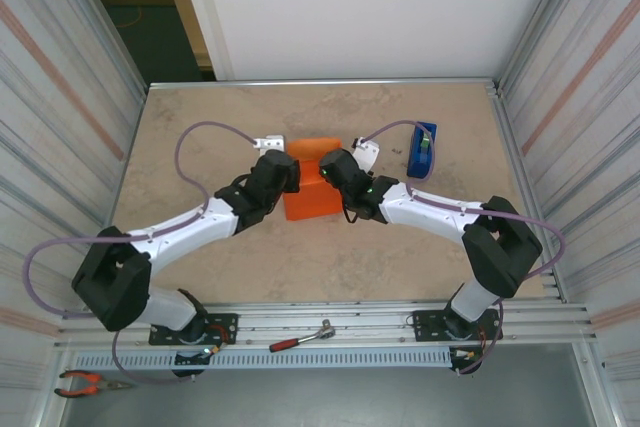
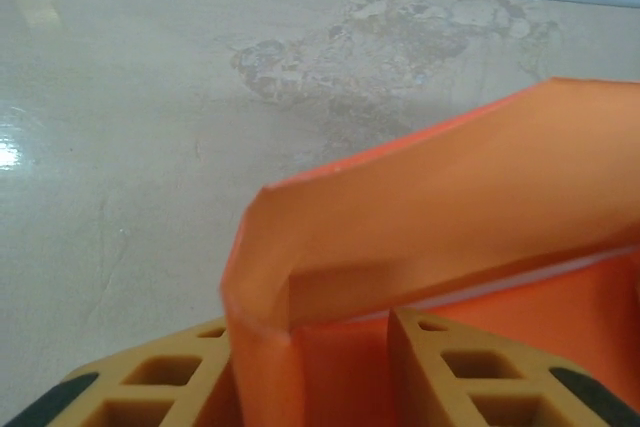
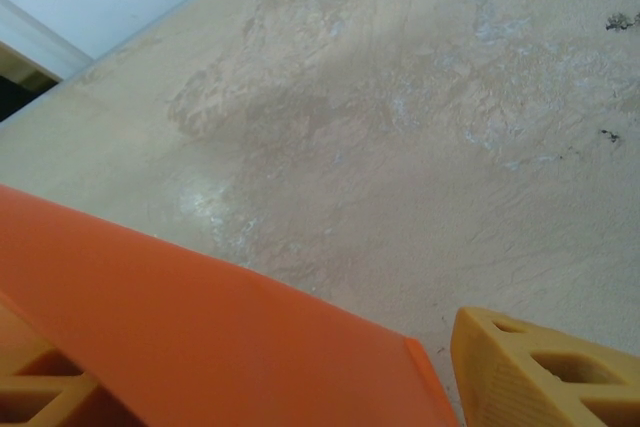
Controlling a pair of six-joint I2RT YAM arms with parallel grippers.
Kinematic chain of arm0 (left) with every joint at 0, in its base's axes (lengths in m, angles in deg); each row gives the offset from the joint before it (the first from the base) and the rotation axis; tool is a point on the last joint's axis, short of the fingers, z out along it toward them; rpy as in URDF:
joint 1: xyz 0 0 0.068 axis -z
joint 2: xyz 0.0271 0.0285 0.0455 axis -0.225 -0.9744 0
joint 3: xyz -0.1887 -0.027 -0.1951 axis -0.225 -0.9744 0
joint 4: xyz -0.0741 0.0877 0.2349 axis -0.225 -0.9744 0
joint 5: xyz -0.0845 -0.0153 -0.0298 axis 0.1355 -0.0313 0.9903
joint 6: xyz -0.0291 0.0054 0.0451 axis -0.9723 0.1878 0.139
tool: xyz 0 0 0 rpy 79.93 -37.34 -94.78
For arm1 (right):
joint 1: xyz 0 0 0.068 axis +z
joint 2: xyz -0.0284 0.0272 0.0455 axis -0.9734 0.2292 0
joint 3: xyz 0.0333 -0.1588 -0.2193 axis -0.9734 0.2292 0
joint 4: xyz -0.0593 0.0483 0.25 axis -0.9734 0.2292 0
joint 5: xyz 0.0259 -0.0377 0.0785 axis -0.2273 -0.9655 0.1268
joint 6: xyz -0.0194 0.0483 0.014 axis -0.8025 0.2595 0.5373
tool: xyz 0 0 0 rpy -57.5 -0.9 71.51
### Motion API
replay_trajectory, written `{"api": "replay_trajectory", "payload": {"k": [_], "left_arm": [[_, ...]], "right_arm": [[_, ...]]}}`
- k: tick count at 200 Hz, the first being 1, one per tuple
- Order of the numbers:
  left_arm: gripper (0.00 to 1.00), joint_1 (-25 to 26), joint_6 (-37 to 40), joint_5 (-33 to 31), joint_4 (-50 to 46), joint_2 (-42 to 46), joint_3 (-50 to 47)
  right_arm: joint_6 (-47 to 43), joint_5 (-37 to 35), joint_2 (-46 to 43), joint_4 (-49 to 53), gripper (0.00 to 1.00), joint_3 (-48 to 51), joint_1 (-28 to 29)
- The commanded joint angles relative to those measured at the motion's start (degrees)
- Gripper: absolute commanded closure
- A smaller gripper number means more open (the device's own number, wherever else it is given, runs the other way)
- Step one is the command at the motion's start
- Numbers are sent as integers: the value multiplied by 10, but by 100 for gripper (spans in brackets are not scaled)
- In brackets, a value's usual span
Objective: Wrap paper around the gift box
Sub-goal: Fold the wrapping paper for the gift box.
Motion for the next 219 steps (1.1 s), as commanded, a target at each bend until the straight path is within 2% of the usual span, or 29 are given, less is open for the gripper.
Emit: {"api": "replay_trajectory", "payload": {"k": [1,15,62,128,182,219], "left_arm": [[55,4,11,-28,22,-21,17],[52,3,14,-33,17,-37,25],[56,3,35,-41,17,-71,36],[60,3,33,-29,20,-66,14],[61,4,33,-26,21,-64,10],[61,4,33,-17,23,-55,10]], "right_arm": [[-7,51,25,135,32,35,13],[-4,54,23,138,32,35,13],[3,73,6,140,32,36,11],[-115,177,-73,66,24,17,-47],[-146,192,-38,48,23,-4,-51],[-134,172,-11,48,29,9,-48]]}}
